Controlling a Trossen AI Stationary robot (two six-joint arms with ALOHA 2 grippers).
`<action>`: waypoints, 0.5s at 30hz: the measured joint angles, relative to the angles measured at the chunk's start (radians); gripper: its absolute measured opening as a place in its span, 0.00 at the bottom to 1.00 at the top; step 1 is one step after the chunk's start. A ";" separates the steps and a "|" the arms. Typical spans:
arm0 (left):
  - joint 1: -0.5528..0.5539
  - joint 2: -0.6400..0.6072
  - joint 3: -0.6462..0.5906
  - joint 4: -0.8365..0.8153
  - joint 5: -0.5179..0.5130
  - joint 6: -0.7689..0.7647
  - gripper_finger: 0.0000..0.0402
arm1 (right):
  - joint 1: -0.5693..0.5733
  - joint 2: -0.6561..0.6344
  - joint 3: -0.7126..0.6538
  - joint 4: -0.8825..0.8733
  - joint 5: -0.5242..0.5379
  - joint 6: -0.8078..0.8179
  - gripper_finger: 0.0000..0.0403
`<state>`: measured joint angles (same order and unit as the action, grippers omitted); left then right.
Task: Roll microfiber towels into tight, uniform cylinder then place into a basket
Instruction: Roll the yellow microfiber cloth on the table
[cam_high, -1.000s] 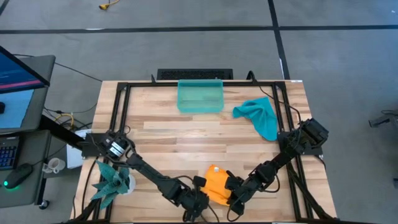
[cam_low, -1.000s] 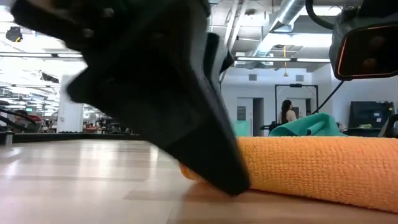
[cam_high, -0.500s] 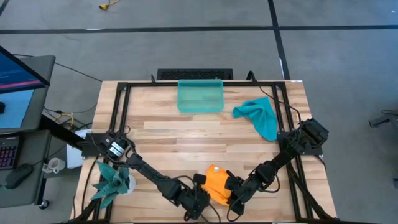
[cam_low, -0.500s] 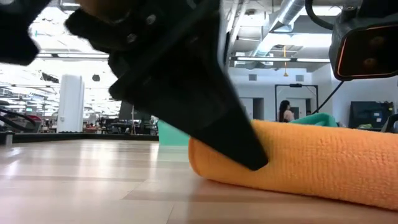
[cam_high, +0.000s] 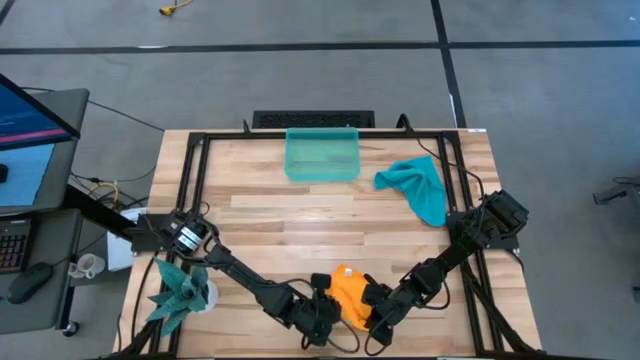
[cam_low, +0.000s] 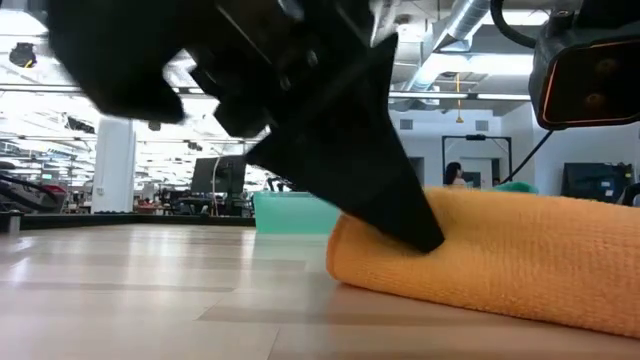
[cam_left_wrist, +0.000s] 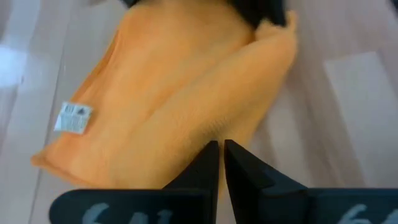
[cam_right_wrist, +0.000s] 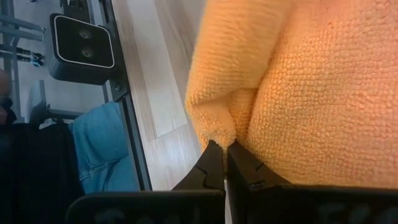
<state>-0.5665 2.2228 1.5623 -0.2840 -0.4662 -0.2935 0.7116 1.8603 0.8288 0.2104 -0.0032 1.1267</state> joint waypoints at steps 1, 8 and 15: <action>0.007 0.000 0.000 -0.007 0.012 -0.011 0.05 | 0.000 0.000 0.000 0.000 0.000 0.001 0.03; 0.040 0.001 0.000 -0.016 0.061 -0.062 0.05 | 0.000 0.000 0.000 -0.001 -0.001 0.009 0.03; 0.051 0.002 0.000 -0.030 0.099 -0.076 0.05 | 0.000 0.000 0.000 -0.001 -0.001 -0.001 0.03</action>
<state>-0.5152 2.2250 1.5623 -0.3137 -0.3668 -0.3692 0.7116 1.8604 0.8288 0.2096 -0.0040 1.1260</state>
